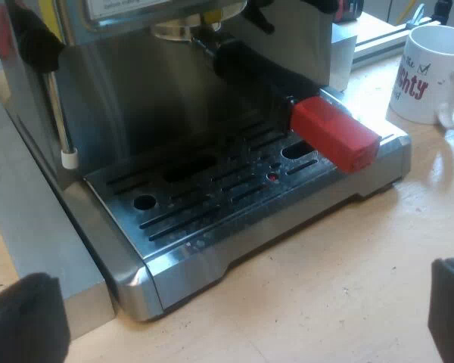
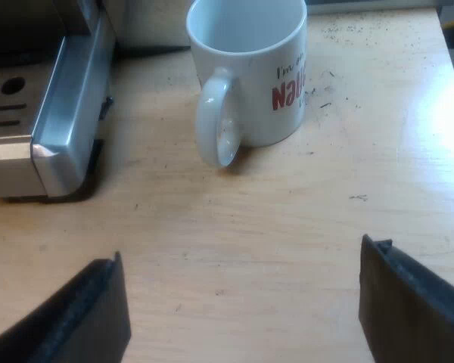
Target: Place mug into machine
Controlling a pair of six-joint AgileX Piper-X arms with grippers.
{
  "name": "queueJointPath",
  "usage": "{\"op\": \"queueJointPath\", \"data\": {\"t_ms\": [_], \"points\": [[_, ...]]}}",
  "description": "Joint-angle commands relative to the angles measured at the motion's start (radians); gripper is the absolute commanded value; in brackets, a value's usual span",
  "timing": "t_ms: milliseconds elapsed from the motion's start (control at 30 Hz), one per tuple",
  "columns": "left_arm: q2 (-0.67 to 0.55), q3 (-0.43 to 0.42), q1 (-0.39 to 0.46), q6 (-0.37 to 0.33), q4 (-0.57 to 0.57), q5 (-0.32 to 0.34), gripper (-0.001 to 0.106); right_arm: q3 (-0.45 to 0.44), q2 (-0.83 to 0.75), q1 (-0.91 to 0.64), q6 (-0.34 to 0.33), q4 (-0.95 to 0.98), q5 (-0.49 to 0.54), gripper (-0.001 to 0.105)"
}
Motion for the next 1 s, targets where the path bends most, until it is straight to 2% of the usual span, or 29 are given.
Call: {"op": "queueJointPath", "data": {"t_ms": [33,500,600,767,867,1000], "points": [[0.0,-0.004,-0.002,-0.001,-0.003,0.004,0.105,-0.01,-0.003,-0.003,-0.003,-0.001,-0.006,0.065],[0.0,0.0,-0.002,-0.001,-0.004,0.004,0.105,-0.01,-0.003,-0.003,-0.008,-0.004,-0.01,0.065],[0.003,0.0,-0.002,-0.001,-0.006,0.004,0.105,-0.01,0.008,-0.003,-0.018,-0.004,-0.047,0.065],[0.049,0.0,-0.005,-0.006,-0.006,0.014,0.105,-0.01,0.137,-0.003,-0.024,-0.007,-0.141,0.065],[0.078,0.0,-0.014,-0.006,-0.006,0.017,0.105,-0.012,0.213,-0.003,-0.058,-0.012,-0.197,0.065],[0.132,0.0,-0.079,0.0,-0.006,0.038,0.105,-0.02,0.312,-0.003,-0.084,-0.067,-0.224,0.065]]}}
